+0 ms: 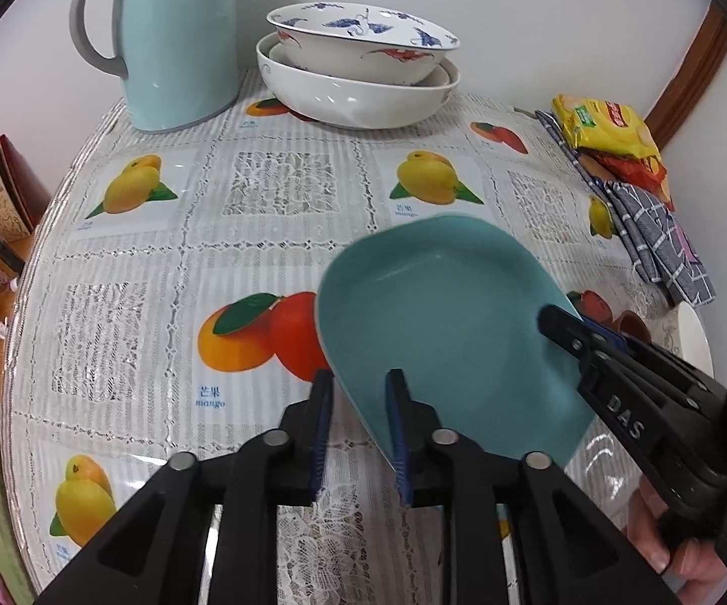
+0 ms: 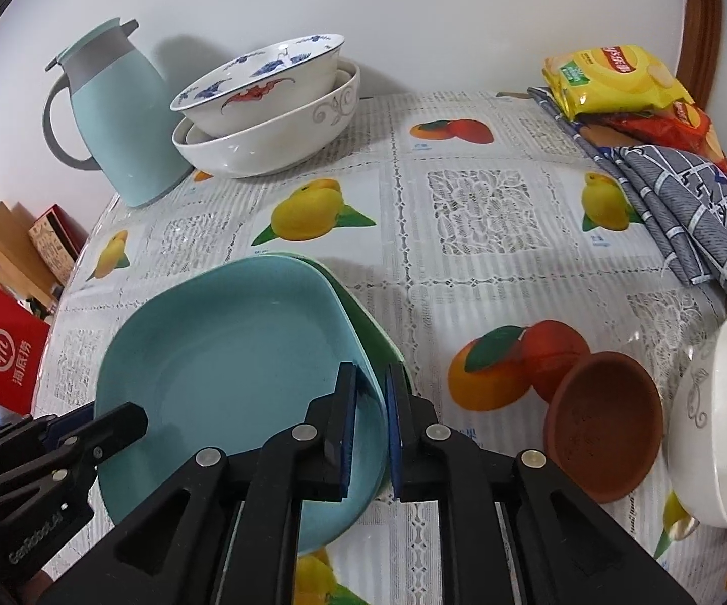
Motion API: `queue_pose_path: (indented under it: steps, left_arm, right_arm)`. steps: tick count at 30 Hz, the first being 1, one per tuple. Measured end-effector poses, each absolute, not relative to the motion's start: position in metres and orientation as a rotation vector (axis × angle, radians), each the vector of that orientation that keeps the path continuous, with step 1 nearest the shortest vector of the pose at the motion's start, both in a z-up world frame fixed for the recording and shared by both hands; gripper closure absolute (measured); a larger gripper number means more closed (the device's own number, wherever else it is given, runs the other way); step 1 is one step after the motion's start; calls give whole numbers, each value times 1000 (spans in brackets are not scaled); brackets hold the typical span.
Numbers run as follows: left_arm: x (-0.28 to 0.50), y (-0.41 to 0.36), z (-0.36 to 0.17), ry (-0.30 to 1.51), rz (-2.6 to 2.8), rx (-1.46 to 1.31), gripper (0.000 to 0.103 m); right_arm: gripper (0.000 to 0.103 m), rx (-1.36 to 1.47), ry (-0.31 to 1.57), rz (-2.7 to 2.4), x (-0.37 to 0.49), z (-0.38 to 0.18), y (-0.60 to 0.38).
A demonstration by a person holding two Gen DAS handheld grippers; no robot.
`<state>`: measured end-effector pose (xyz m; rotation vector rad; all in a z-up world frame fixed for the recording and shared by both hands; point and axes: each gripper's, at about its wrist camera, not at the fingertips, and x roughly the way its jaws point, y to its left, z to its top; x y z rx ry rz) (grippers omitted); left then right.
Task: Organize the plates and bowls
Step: 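Lower the light blue plate onto the green plate and open both grippers, then withdraw both tools from the plates and move toward the brown clay bowls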
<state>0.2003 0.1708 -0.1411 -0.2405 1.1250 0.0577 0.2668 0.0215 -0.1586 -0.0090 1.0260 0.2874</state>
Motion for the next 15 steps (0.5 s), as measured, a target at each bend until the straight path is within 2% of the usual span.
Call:
queue_pose_path:
  steps: [5, 8, 10, 15]
  left_arm:
    - [196, 163, -140, 1133, 40, -225, 64]
    - [194, 157, -140, 1142, 25, -207, 57]
    - [192, 154, -139, 1147, 17, -203, 56]
    - [186, 148, -130, 1138, 15, -190, 56]
  right_arm:
    - [87, -27, 998, 304, 267, -159, 25]
    - [73, 0, 972, 322, 263, -151, 22]
    - [59, 8, 935, 319, 258, -141, 19]
    - [53, -5, 863, 297, 243, -118, 10]
